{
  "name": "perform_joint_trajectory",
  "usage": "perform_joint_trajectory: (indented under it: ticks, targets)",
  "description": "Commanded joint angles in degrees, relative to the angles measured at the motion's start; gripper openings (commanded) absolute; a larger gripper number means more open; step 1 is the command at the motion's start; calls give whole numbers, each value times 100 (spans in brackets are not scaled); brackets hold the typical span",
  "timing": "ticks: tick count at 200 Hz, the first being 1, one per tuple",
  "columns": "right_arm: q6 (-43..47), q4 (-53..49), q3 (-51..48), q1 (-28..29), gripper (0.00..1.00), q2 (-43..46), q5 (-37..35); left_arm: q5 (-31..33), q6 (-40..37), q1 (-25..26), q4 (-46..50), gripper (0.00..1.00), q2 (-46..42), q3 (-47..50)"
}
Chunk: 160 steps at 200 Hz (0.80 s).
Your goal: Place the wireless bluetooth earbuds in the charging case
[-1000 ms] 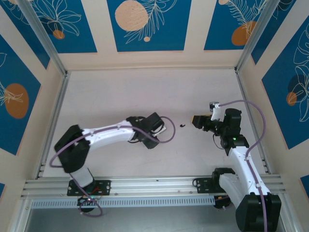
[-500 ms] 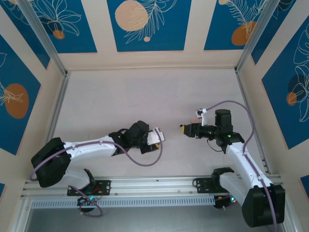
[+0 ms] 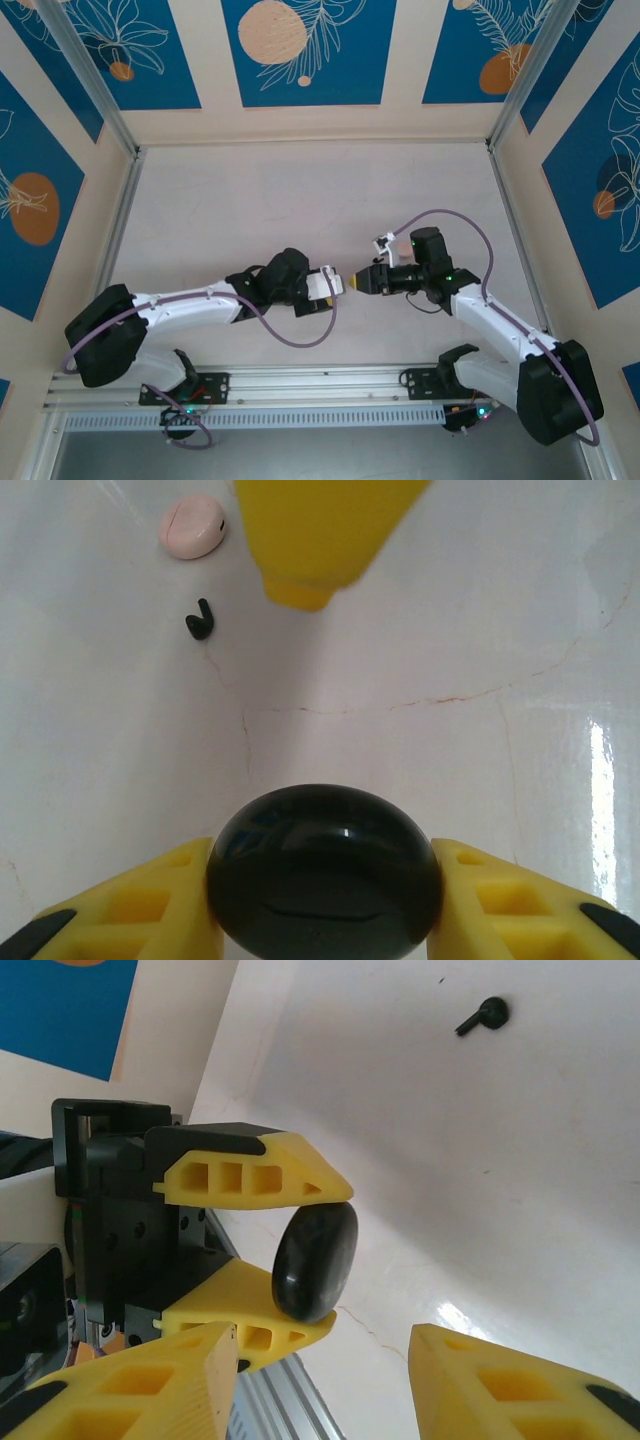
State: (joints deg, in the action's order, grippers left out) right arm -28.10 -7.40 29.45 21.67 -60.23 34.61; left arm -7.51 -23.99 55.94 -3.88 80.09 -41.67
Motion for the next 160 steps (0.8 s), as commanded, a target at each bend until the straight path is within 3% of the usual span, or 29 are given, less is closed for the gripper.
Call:
perform_joint_trajectory:
  ticks: [1,43,160]
  targets:
    - [-271,297,-4,186,48,-143,-12,-216,-1,0,-101,36,75,-65]
    - [-617,743,-38,442,48,-478,-124,-190,26,-4,-3,36,42,-122]
    - [-530,793,402,913,43,-1385,56,-170,78,-4,-13,36,-20,-140]
